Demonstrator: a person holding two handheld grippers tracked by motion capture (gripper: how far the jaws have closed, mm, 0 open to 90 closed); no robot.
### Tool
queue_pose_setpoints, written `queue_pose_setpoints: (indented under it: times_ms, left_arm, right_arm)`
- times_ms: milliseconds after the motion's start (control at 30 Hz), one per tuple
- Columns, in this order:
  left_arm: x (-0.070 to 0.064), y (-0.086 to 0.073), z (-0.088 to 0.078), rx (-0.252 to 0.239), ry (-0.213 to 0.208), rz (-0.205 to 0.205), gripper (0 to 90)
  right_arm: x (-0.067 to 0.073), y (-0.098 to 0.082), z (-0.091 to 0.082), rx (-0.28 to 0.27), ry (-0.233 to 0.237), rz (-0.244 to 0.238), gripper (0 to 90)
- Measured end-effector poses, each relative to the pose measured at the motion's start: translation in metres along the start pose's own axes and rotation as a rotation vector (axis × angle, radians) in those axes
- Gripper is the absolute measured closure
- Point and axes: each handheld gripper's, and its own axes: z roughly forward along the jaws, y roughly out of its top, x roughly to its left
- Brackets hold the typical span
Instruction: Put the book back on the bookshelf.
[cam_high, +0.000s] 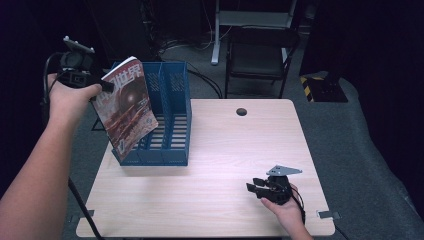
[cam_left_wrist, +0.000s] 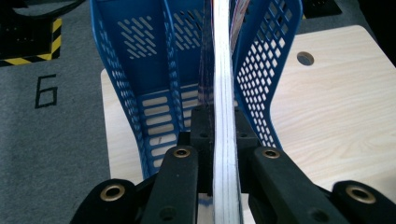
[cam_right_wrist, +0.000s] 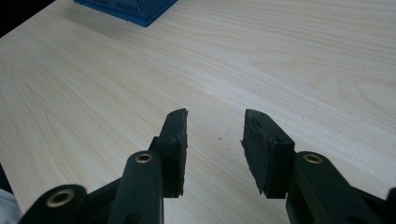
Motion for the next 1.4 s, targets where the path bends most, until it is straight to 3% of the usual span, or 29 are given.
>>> queue_pose_setpoints:
  times_ms: [433,467,500,767,1033,1400]
  left_arm:
    - [-0.002,0.009,0.016,-0.021,0.041,-0.087,84.0]
    - [-0.002,0.010,0.017,-0.020,0.044,-0.074,84.0]
    - [-0.003,0.011,0.018,-0.028,0.045,-0.089,84.0]
    - [-0.007,0.015,0.024,-0.038,0.054,-0.086,84.0]
    - [-0.009,0.020,0.041,-0.050,0.052,-0.109,84.0]
    - [-0.011,0.024,0.061,-0.059,0.053,-0.106,84.0]
  right_arm:
    - [0.000,0.000,0.000,0.001,0.000,-0.005,60.1]
    - [0.000,0.000,0.000,-0.001,-0.001,-0.004,60.1]
    - [0.000,0.000,-0.001,-0.003,-0.001,-0.007,60.1]
    - [-0.001,-0.001,-0.003,-0.008,-0.006,0.000,60.1]
    - [0.000,-0.002,-0.005,-0.012,-0.016,0.012,59.9]
    - [-0.003,-0.004,-0.008,-0.023,-0.020,0.019,60.0]
